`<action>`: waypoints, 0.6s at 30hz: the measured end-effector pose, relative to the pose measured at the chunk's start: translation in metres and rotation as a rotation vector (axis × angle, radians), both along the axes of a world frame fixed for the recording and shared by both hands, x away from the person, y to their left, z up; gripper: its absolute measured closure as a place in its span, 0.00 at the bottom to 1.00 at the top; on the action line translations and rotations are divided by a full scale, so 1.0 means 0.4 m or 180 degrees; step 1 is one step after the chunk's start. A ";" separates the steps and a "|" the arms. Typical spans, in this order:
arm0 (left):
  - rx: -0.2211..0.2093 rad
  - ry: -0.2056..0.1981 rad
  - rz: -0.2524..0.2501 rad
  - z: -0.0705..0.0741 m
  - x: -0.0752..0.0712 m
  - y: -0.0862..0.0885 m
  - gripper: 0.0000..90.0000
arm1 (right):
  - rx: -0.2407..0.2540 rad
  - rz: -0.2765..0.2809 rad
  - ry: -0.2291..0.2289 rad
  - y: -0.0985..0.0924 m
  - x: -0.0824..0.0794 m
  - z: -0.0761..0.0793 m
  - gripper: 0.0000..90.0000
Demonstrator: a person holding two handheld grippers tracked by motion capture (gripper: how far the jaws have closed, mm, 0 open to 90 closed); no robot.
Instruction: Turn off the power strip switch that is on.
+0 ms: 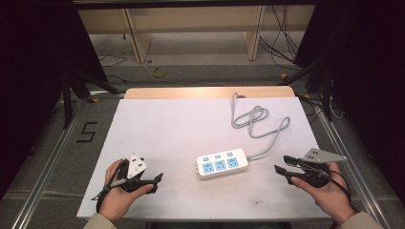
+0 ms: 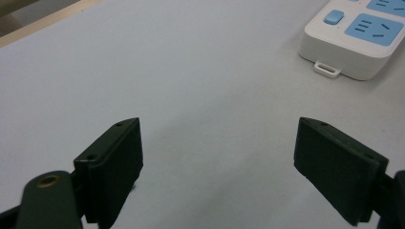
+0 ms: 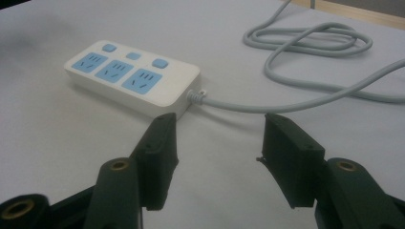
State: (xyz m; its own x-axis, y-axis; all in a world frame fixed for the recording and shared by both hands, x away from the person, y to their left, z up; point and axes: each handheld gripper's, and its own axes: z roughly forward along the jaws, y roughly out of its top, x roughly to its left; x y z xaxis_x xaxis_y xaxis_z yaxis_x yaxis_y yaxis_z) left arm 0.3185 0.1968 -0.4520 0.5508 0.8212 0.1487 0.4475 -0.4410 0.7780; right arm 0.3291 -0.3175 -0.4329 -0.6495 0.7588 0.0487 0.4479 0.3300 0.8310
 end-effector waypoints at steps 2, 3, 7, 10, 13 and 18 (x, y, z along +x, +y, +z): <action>0.0000 -0.0001 0.0001 0.000 0.000 0.000 0.18 | 0.0009 0.0011 -0.0011 0.002 0.000 0.001 0.51; 0.0000 -0.0001 0.0001 0.000 0.000 0.000 0.18 | 0.0009 0.0011 -0.0011 0.002 0.000 0.001 0.51; 0.0005 -0.0003 -0.0003 0.000 -0.001 0.001 0.18 | 0.0005 0.0022 -0.0010 0.006 -0.001 0.004 0.54; -0.0002 -0.0005 -0.0001 0.000 0.000 0.000 0.19 | -0.0018 0.0054 -0.0038 0.010 -0.003 0.009 0.62; -0.0002 -0.0003 -0.0004 0.000 0.000 0.000 0.19 | -0.0024 0.0080 -0.0063 0.013 -0.003 0.013 0.69; 0.0001 0.0001 -0.0008 -0.001 0.000 -0.001 0.19 | -0.0075 0.0150 -0.0097 0.024 -0.004 0.024 0.87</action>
